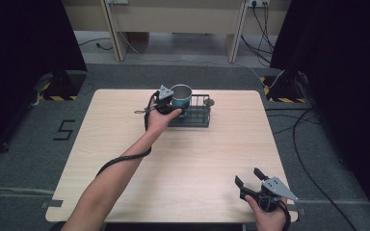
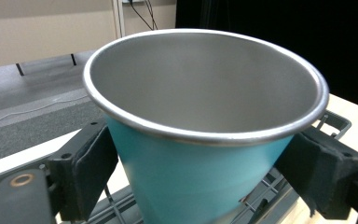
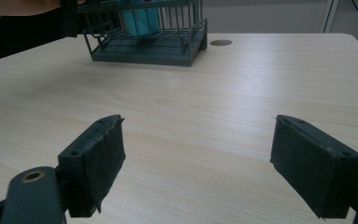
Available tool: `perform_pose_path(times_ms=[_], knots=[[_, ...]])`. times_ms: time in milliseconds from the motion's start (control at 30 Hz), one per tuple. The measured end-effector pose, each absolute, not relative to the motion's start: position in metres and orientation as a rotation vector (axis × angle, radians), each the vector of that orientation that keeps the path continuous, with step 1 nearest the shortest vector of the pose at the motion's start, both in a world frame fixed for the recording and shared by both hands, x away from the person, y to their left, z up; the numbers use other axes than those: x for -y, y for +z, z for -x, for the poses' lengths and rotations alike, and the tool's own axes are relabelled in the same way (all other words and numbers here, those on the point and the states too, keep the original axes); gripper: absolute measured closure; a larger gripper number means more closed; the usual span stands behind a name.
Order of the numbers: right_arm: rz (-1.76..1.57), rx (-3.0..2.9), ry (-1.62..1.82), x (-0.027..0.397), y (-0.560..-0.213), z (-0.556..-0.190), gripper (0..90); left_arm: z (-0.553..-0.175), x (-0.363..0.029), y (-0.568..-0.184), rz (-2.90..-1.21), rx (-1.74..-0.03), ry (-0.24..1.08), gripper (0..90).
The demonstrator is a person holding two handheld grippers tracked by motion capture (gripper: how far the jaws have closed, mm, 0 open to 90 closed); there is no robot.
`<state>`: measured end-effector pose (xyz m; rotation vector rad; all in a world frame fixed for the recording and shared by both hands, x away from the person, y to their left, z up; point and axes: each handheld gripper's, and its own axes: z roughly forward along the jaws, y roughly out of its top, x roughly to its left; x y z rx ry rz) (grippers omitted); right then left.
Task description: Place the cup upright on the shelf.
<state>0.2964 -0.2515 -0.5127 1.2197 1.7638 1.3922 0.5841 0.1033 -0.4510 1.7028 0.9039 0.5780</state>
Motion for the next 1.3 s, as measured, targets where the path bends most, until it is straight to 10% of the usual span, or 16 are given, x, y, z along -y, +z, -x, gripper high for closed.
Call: perform_pose_path(times_ms=[1300], knots=[[-1.225, -1.765, 1.387, 0.251, -0.513, -0.297, 18.0, -0.547, -0.129, -0.436, -1.705, -0.849, 0.615, 14.4]])
